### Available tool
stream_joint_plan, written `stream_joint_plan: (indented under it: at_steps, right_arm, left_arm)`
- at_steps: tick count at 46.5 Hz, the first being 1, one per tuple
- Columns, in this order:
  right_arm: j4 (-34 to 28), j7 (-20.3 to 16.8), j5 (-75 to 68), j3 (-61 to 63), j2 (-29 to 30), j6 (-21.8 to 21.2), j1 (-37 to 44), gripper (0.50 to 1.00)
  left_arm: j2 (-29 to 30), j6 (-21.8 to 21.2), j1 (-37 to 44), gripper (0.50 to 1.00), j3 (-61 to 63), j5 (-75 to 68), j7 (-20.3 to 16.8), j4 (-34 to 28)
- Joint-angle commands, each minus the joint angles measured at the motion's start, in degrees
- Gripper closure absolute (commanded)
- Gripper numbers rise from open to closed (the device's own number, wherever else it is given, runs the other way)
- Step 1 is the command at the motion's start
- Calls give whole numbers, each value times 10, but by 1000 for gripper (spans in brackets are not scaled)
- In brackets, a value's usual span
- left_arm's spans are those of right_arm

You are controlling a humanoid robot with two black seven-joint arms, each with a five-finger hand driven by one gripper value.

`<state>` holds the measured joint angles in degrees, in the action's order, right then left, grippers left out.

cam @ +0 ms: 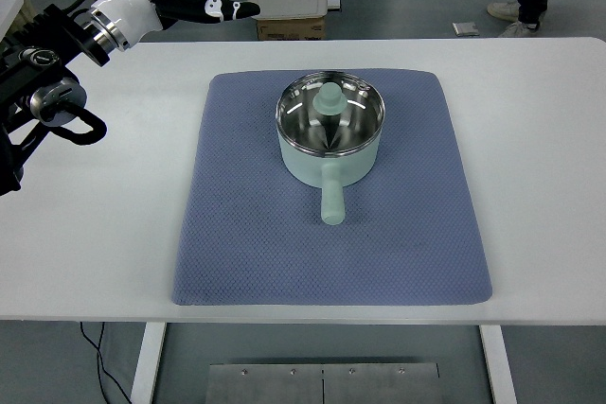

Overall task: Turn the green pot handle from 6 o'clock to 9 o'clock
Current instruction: 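Raise the left hand and swing it over the far side of the pot, then lower the left hand over the pot rim and reach toward the handle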

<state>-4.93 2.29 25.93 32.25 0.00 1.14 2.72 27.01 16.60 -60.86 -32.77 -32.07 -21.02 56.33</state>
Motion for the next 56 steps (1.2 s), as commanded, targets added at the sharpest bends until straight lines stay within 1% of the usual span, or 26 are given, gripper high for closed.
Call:
stream_joint_plan:
  at_steps: [1,16,28,38,50,56]
  right_arm:
    - [0,0,0,0,0,0,0,500]
    - [0,0,0,0,0,0,0,500]
    - [0,0,0,0,0,0,0,500]
    - [0,0,0,0,0,0,0,500]
    - [0,0,0,0,0,0,0,500]
    - [0,0,0,0,0,0,0,500]
  left_arm:
    - [1,10,-2,500,1,-17,0,4]
    - [8,43,-13,500,4,-85,-1,19]
    - [9,58,-33,500,17,-92,-1,19]
    - [9,67,-44,500,24,-99,-1,26]
    - [9,68,-51,500,39,-100,-1,28]
    - [11,71,-57,500,51,-107,-2,47]
